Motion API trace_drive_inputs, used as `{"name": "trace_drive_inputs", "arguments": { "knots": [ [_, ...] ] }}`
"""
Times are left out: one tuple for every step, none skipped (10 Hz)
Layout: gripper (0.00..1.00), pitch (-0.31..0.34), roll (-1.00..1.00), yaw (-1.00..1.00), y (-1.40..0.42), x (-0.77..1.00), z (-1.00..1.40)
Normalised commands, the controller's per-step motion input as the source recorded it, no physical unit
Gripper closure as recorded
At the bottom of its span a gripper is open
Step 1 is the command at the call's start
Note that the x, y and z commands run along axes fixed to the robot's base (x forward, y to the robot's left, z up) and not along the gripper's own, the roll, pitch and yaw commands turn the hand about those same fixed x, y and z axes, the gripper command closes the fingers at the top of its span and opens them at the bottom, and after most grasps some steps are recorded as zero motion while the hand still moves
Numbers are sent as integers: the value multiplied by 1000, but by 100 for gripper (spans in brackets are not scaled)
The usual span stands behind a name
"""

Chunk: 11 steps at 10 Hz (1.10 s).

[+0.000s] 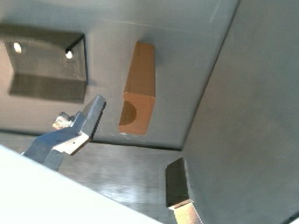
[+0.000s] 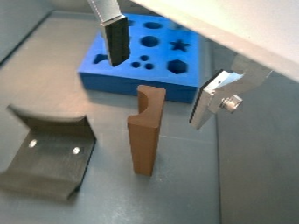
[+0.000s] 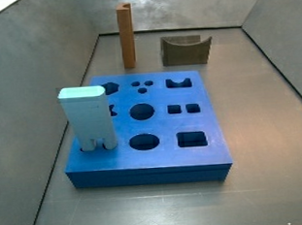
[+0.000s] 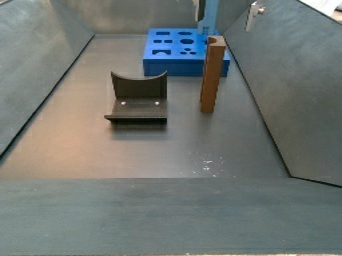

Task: Pick up the arch object. Move up. Rotate the arch object. Move to above the board. Insert the arch object.
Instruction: Rotate the arch object.

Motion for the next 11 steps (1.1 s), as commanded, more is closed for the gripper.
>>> {"name": "trace_drive_inputs", "arguments": {
  "knots": [
    [0,9,-16,-1000,18,29,-29],
    [0,9,-17,-1000,18,29,-29],
    [0,10,-19,-1000,18,30,-29],
    [0,11,-20,-1000,18,30,-28],
    [0,12,-22,-1000,18,30,-28],
    [0,13,-25,-1000,18,30,-28],
    [0,15,-29,-1000,18,30,-28],
    [0,17,-33,-1000,18,30,-27],
    [0,21,-41,-1000,18,30,-27],
    [0,26,-49,-1000,18,30,-27],
    [0,30,-58,-937,18,30,-26]
  ]
}}
